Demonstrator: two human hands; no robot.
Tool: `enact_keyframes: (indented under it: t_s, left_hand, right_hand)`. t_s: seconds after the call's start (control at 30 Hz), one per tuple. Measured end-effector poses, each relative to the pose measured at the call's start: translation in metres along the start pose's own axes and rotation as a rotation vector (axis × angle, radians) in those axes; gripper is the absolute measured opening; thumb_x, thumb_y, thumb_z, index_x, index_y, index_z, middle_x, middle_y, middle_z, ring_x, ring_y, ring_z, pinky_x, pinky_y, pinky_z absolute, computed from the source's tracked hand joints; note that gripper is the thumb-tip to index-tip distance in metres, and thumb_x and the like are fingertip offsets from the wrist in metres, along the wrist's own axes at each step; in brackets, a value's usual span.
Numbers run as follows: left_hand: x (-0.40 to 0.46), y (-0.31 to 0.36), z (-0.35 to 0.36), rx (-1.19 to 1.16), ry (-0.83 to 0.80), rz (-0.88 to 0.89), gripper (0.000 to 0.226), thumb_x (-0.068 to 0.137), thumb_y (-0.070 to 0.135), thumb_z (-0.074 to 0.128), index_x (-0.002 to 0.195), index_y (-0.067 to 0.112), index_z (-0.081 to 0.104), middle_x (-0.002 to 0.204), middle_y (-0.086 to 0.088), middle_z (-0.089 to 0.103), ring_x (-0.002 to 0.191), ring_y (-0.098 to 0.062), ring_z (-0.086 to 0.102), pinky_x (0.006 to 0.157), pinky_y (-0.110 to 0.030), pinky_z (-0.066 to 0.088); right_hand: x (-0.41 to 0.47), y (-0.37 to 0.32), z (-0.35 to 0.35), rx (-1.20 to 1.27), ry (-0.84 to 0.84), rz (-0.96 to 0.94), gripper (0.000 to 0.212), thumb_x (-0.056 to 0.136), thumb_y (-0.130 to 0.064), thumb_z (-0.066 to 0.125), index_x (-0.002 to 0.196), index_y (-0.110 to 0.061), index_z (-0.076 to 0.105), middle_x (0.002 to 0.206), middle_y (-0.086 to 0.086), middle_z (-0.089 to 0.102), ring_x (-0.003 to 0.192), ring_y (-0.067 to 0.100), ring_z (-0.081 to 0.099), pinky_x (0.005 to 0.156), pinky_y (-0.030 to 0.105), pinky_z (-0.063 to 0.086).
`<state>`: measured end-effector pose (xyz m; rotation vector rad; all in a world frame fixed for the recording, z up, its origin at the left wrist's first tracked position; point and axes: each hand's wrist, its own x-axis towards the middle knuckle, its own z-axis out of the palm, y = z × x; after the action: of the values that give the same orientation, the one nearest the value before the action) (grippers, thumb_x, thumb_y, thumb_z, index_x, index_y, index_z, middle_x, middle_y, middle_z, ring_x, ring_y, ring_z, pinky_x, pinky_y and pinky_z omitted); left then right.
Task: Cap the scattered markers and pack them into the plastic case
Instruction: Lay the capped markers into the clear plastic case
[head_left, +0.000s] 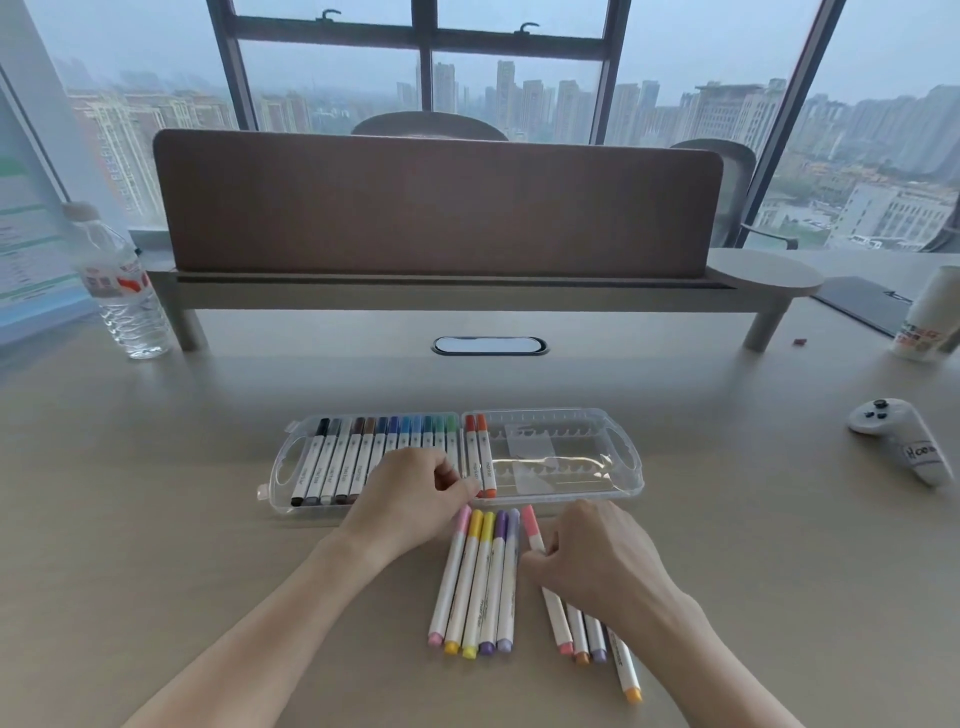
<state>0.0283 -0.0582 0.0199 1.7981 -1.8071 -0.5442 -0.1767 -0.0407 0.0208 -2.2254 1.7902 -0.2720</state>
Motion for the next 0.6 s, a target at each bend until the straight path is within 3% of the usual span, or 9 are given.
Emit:
enact_keyframes:
  t_s: [0.13, 0.23, 0.4, 0.53, 0.6]
  left_hand:
    - [0.010, 0.018, 0.001, -0.042, -0.073, 0.045, 0.036, 0.092, 0.050, 0.064, 0.077, 0.018, 0.070, 0.069, 0.004, 0.069, 0.065, -0.007, 0.065, 0.061, -0.017, 0.046]
    - [0.019, 0.035, 0.002, -0.076, -0.167, 0.056, 0.045, 0.091, 0.055, 0.062, 0.077, 0.014, 0.073, 0.070, 0.001, 0.072, 0.066, -0.012, 0.071, 0.070, -0.027, 0.058]
    - [0.035, 0.045, 0.001, -0.150, -0.208, 0.044, 0.031, 0.090, 0.042, 0.070, 0.079, 0.014, 0.078, 0.071, 0.002, 0.074, 0.069, -0.015, 0.073, 0.074, -0.031, 0.062]
    - [0.051, 0.041, -0.001, -0.181, -0.219, 0.001, 0.028, 0.089, 0.031, 0.069, 0.072, 0.011, 0.078, 0.070, -0.001, 0.075, 0.073, -0.022, 0.074, 0.076, -0.032, 0.061]
    - [0.059, 0.038, -0.003, -0.227, -0.211, -0.039, 0.027, 0.089, 0.028, 0.068, 0.072, 0.010, 0.078, 0.069, -0.002, 0.075, 0.068, -0.021, 0.072, 0.068, -0.030, 0.059]
  right_hand:
    - [0.004, 0.000, 0.000, 0.049, 0.128, -0.037, 0.035, 0.068, -0.030, 0.056, 0.046, -0.014, 0.033, 0.041, -0.002, 0.020, 0.040, 0.016, 0.020, 0.040, 0.021, 0.021]
    - [0.011, -0.004, -0.005, 0.001, 0.193, -0.059, 0.033, 0.070, -0.033, 0.054, 0.047, -0.012, 0.043, 0.041, -0.001, 0.031, 0.040, 0.013, 0.028, 0.042, 0.021, 0.026]
    - [0.019, -0.013, -0.010, -0.047, 0.223, -0.073, 0.035, 0.074, -0.033, 0.052, 0.048, -0.014, 0.043, 0.043, -0.002, 0.035, 0.044, 0.015, 0.037, 0.042, 0.022, 0.022]
    - [0.024, -0.018, -0.008, 0.014, 0.266, -0.048, 0.029, 0.078, -0.036, 0.057, 0.062, -0.013, 0.062, 0.059, 0.001, 0.062, 0.056, 0.017, 0.058, 0.051, 0.028, 0.044]
    - [0.027, -0.017, -0.006, 0.137, 0.274, -0.038, 0.021, 0.078, -0.036, 0.060, 0.069, -0.018, 0.065, 0.066, -0.001, 0.065, 0.063, 0.015, 0.062, 0.057, 0.030, 0.051]
